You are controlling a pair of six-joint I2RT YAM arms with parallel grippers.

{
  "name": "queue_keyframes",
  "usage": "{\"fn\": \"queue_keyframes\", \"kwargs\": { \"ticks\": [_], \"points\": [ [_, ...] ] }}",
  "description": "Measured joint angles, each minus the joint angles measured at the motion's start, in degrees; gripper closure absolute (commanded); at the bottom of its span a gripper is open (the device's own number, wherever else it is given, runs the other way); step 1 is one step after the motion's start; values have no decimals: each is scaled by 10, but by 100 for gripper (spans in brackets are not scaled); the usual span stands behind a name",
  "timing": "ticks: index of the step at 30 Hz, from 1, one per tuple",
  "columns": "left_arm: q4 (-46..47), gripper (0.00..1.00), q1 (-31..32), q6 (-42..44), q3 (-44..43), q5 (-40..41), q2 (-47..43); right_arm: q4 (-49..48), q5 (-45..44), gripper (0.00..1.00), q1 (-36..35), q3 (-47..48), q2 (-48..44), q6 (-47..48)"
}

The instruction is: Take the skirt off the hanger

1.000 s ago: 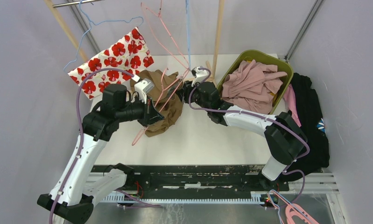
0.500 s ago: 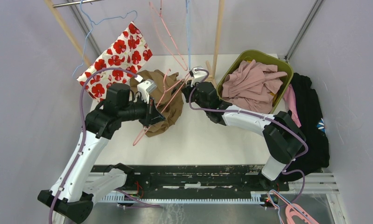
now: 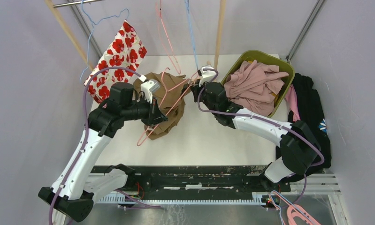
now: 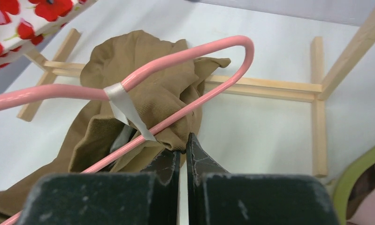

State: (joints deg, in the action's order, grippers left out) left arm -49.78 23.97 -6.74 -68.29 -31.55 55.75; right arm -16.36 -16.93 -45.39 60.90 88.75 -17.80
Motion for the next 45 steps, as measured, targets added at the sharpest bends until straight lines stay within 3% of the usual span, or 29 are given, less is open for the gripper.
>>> {"fn": "queue_keyframes", "kwargs": {
  "ticks": [12, 19, 26, 31, 39, 45],
  "points": [
    [0, 97, 5, 2, -5, 16, 12, 66, -34, 99, 40, 29, -5, 92],
    [25, 97, 10, 17, -10, 34, 24, 111, 18, 99, 158, 82, 1, 105],
    [51, 97, 10, 19, -15, 47, 31, 119, 73, 99, 178, 169, 55, 115],
    [39, 97, 12, 19, -16, 60, 31, 139, 94, 99, 178, 166, 63, 76],
    [40, 97, 12, 18, -31, 103, 44, 158, 96, 99, 85, 72, 32, 2],
    [142, 97, 12, 11, -46, 135, 69, 181, 131, 99, -43, 75, 28, -40]
  ]
}}
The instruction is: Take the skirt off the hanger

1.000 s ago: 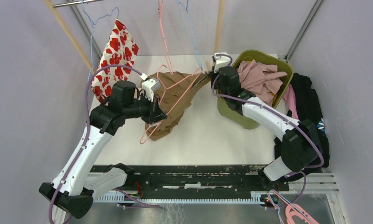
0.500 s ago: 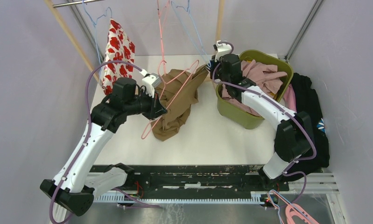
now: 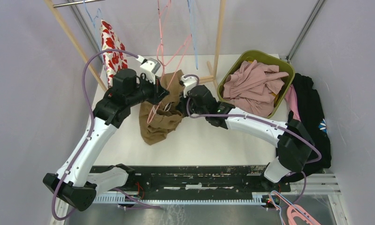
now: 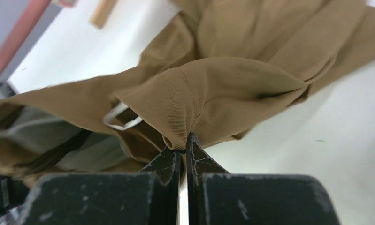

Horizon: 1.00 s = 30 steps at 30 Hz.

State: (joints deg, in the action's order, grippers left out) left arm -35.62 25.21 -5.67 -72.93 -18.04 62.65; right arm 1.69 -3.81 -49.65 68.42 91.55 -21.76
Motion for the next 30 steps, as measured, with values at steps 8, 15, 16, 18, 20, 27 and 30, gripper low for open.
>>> {"fn": "queue_keyframes", "kwargs": {
  "ticks": [8, 15, 16, 18, 20, 27, 30],
  "points": [
    [219, 97, 0, -4, 63, 92, -25, 46, 58, 99, -81, 82, 12, -14],
    [397, 97, 0, -3, 154, 196, -40, 107, 130, 99, -118, 144, 38, -14],
    [416, 97, 0, -3, 166, 207, -41, 116, 135, 99, -122, 153, 46, -13],
    [428, 97, 0, -2, 177, 221, -38, 133, 138, 99, -128, 168, 55, -7],
    [431, 97, 0, -2, 178, 224, -35, 144, 131, 99, -132, 172, 55, -1],
    [399, 97, 0, 7, 170, 222, -53, 204, -9, 99, -135, 174, 20, 67],
    [363, 97, 0, 9, 172, 225, -87, 231, -96, 99, -130, 195, -7, 124]
  ]
}}
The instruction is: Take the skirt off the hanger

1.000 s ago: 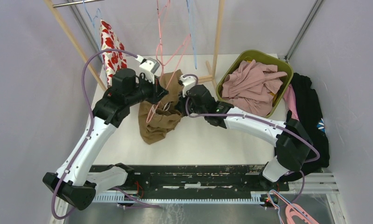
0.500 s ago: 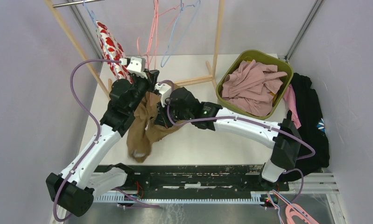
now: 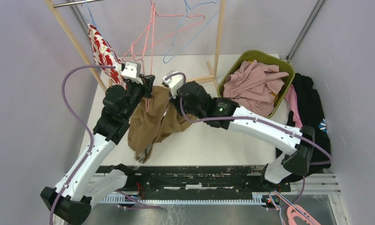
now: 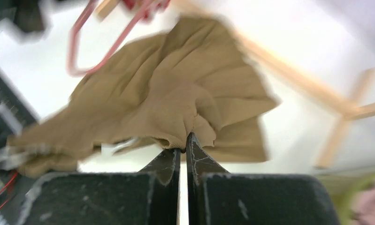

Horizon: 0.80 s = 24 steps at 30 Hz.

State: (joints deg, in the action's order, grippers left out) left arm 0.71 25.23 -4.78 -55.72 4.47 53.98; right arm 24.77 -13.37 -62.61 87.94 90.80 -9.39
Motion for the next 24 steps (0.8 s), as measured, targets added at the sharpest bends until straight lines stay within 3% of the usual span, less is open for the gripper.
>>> {"fn": "queue_keyframes", "kwargs": {
  "ticks": [9, 16, 24],
  "points": [
    [-84, 97, 0, 12, 11, 18, -89, 21, -153, 99, 117, 252, -15, 156],
    [-130, 97, 0, 12, 14, 29, -104, -48, -218, 99, 221, 490, 64, 294],
    [-162, 97, 0, 12, 14, 36, -118, -131, -254, 99, 333, 527, 87, 367]
  ]
}}
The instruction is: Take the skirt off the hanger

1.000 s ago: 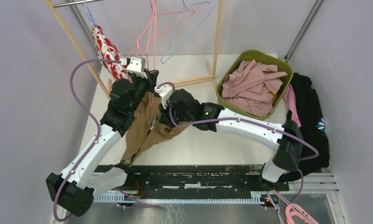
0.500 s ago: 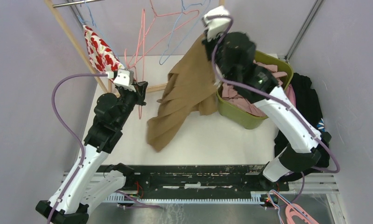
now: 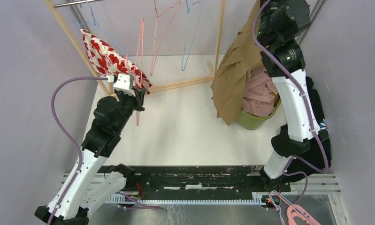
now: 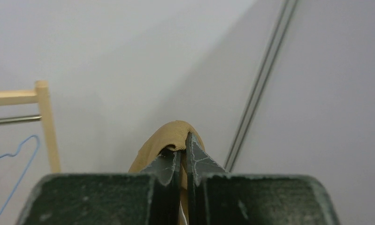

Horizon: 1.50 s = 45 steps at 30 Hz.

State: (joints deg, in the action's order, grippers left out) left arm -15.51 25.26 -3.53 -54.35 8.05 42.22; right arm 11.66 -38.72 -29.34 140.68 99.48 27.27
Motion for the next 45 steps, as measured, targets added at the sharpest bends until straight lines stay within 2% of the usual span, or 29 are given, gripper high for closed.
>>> {"fn": "queue_keyframes", "kwargs": {
  "ticks": [8, 15, 18, 26, 32, 39, 45],
  "points": [
    [-20, 97, 0, 0, 0, 7, 1, -23, 6, 99, 135, 80, 65, -21],
    [-34, 97, 0, 0, 0, 26, 6, -22, 20, 99, 247, 79, 82, -70],
    [-38, 97, 0, 0, 0, 36, 9, -25, 30, 99, 277, 47, 66, -91],
    [-35, 97, 0, -1, 0, 38, 32, 0, 71, 99, 282, 11, 38, -129],
    [-23, 97, 0, -1, 4, 34, 33, 45, 126, 99, 282, -33, -29, -205],
    [-15, 97, 0, -1, 4, 19, 37, 67, 187, 99, 280, -150, -158, -312],
    [-15, 97, 0, -1, 5, 2, 49, 79, 195, 99, 280, -287, -265, -342]
  ]
}}
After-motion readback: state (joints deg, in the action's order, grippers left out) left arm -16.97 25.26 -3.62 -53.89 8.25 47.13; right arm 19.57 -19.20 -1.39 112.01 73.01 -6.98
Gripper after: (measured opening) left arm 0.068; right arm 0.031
